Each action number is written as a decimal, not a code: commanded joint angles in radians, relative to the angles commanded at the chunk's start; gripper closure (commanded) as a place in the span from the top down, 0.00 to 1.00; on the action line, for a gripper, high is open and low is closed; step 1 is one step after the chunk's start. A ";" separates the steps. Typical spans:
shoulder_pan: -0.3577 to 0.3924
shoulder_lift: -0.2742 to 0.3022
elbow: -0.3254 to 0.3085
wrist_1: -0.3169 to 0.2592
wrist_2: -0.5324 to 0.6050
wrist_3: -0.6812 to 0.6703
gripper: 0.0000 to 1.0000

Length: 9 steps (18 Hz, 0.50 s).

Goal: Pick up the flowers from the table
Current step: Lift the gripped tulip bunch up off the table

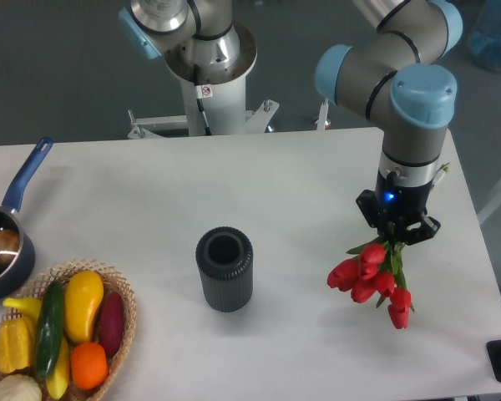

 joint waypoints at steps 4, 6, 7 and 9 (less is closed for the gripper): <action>0.002 0.005 0.000 -0.017 0.003 0.003 0.16; 0.002 0.006 0.000 -0.017 0.005 0.003 0.17; 0.002 0.006 0.000 -0.017 0.003 0.003 0.17; 0.000 0.006 0.000 -0.017 0.005 0.003 0.17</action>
